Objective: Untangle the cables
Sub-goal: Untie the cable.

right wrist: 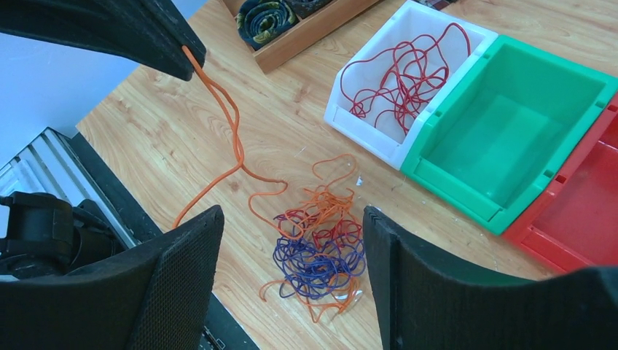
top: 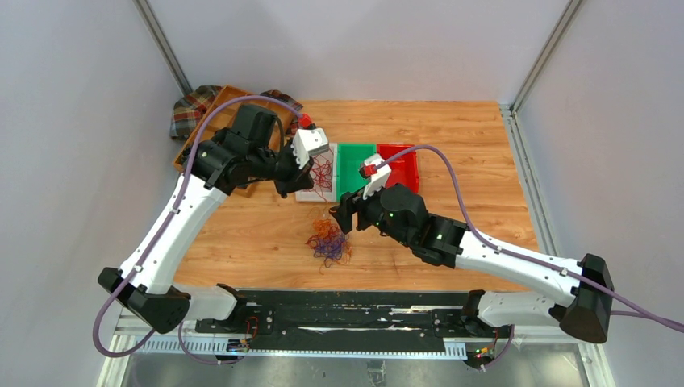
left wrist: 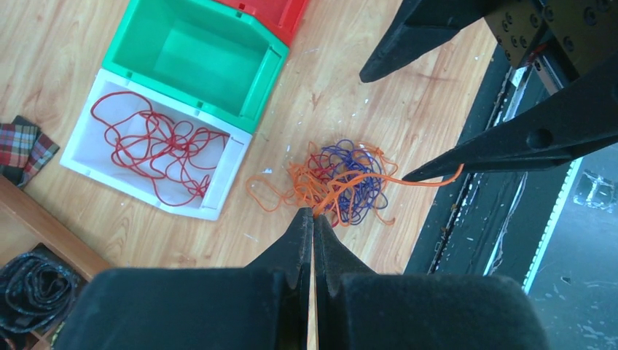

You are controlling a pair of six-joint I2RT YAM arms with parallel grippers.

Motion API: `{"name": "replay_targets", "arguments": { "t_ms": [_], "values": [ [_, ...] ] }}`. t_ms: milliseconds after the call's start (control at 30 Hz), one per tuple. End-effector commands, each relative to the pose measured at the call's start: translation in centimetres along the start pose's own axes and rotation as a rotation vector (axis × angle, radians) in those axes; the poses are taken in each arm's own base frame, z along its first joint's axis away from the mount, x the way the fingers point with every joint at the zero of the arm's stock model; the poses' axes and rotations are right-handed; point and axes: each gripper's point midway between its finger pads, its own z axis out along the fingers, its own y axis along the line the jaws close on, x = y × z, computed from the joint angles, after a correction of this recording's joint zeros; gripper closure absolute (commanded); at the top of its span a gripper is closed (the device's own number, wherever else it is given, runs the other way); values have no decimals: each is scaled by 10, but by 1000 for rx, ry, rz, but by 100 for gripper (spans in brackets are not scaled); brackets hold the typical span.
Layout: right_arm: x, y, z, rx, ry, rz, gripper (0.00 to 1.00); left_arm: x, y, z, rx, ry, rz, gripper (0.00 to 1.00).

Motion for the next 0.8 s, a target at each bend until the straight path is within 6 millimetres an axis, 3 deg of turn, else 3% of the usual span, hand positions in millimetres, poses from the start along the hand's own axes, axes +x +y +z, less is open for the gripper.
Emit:
{"name": "replay_targets", "arguments": {
  "t_ms": [0,133,400,767],
  "values": [
    [-5,5,-7,-16,-13,-23,30,-5,4,-6,-34,-3,34,100],
    [0,-4,-13,9,-22,-29,30,-17,2,-14,-39,-41,51,100],
    [4,25,16,-101,4,-33,30,-48,-10,-35,-19,-143,66,100],
    [62,37,77,-113,149,-44,33,-85,-17,-77,-85,-267,141,100]
  ]
}}
